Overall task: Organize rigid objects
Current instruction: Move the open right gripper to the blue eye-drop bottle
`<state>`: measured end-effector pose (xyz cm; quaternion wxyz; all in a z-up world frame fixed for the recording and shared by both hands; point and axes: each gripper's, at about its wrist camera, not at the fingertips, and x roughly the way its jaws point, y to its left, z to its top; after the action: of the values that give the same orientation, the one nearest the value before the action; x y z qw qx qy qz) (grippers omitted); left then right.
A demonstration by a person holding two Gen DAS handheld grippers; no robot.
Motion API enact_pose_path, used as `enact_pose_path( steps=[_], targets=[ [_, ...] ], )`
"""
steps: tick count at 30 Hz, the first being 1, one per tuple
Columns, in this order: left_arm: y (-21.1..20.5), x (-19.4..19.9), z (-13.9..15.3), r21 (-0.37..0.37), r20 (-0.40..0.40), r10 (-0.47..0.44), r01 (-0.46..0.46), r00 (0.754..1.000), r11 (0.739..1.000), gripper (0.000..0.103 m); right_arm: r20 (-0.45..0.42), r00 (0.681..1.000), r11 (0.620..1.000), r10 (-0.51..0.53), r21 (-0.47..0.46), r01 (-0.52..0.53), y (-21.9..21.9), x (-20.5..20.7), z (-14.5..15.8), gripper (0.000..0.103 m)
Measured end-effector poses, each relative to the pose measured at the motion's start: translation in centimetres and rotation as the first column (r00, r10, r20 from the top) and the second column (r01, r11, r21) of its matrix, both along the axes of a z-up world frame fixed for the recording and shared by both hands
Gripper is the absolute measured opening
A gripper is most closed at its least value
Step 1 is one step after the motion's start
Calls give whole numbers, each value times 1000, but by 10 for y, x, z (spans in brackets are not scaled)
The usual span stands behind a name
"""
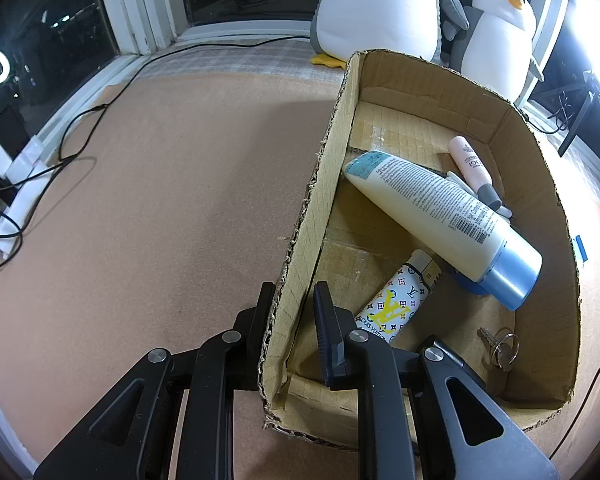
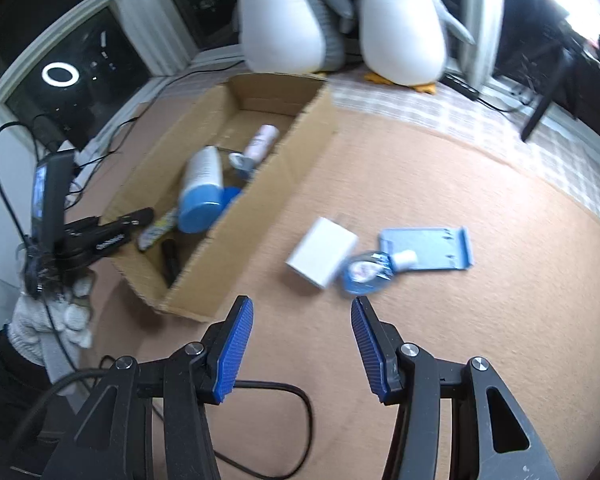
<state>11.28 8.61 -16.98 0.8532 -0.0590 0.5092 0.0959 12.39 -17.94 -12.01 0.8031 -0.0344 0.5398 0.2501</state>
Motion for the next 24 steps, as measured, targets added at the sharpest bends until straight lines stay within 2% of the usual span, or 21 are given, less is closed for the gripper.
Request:
enact_pose_path(
  steps=[8,18,24],
  targets=[
    [0,0,0,-1,0,-1,1,1000,1000,17,-14,998,998,-62,-22,62,-16,15,-15,47],
    [0,0,0,-2,0,-1,1,1000,1000,17,-89,990,994,-112,8,113,-22,33,-38,47],
    [0,0,0,-2,0,-1,1,1000,1000,17,-100,990,995,-99,-23,97,-15,37,-47,40]
  ],
)
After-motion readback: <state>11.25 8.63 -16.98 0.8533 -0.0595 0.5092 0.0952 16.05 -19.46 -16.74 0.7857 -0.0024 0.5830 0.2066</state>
